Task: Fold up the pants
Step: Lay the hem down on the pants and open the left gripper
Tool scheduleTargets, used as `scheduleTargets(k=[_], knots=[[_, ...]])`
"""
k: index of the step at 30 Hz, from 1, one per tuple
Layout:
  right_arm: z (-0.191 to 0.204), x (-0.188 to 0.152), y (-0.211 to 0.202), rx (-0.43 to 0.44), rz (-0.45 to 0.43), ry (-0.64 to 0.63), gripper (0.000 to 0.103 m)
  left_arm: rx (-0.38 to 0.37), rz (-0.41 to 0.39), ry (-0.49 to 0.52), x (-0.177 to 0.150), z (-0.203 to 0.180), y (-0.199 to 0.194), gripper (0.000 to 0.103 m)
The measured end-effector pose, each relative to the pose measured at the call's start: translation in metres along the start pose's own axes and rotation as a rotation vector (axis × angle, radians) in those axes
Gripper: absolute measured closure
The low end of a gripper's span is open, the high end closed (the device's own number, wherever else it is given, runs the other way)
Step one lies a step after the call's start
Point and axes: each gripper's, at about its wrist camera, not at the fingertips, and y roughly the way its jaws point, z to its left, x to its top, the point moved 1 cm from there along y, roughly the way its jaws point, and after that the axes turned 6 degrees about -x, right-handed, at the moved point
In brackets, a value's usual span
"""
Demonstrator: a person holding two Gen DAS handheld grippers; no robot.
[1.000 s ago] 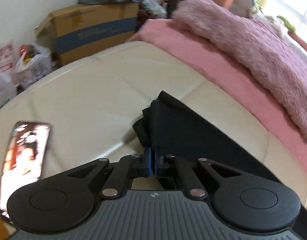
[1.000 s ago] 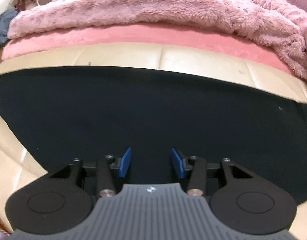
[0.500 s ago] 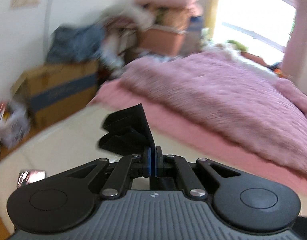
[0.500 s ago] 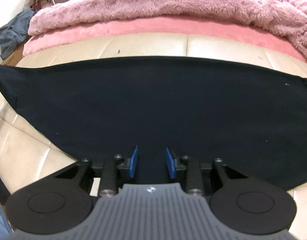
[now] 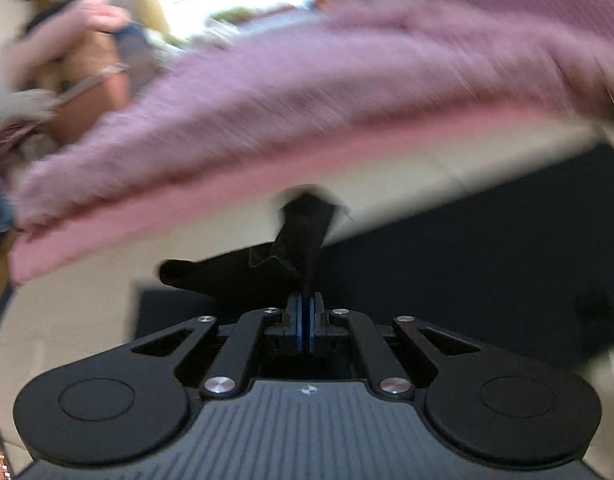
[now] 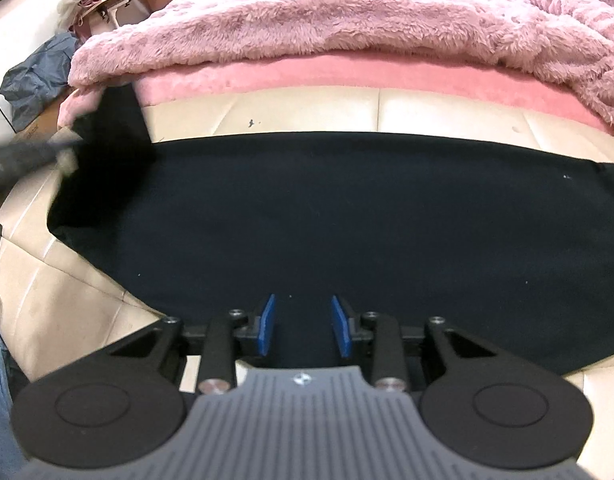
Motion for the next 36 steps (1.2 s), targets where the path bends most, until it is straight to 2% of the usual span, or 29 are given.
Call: scheduleTargets(k=[2,4,10,13,16,19,22,24,26,29,33,36], knots=[[0.001,-0.001,0.001,0.006,0.005,0.000,0.075,-0.043,0.059,0.037,-0.015,-0.012,0.010,0.100],[0.002,-0.003,0.001,0.014,0.012,-0.003,0.075,-0.078,0.077,0.041,-0.027,-0.013,0.011,0.098],[0.011,-0.004,0.007,0.041,0.026,-0.009,0.075,-0.334,0.106,-0.159,-0.032,0.017,0.010,0.097],[0.017,-0.004,0.007,0.057,0.026,-0.023,0.073,-0.456,0.111,-0.245,-0.033,0.028,0.007,0.087],[0.022,-0.005,0.005,0.081,0.025,-0.021,0.071,-0.538,0.086,-0.330,-0.033,0.045,-0.003,0.085],[0.027,-0.004,0.006,0.113,0.023,-0.009,0.070,-0.535,0.033,-0.403,-0.028,0.070,-0.014,0.074],[0.033,-0.001,0.008,0.131,0.015,-0.010,0.070,-0.459,0.012,-0.484,-0.029,0.099,-0.019,0.073],[0.037,0.002,0.010,0.144,0.007,-0.007,0.070,-0.401,0.001,-0.531,-0.032,0.114,-0.020,0.067],[0.041,0.007,0.015,0.156,0.004,0.002,0.070,-0.368,-0.018,-0.585,-0.034,0.126,-0.019,0.052],[0.049,0.017,0.022,0.170,-0.006,-0.002,0.070,-0.357,-0.030,-0.668,-0.038,0.142,-0.014,0.048],[0.062,0.028,0.032,0.151,-0.015,-0.037,0.070,-0.383,0.016,-0.715,-0.044,0.148,0.001,0.048],[0.065,0.032,0.037,0.155,-0.014,-0.037,0.070,-0.476,0.015,-0.775,-0.044,0.147,0.014,0.048]])
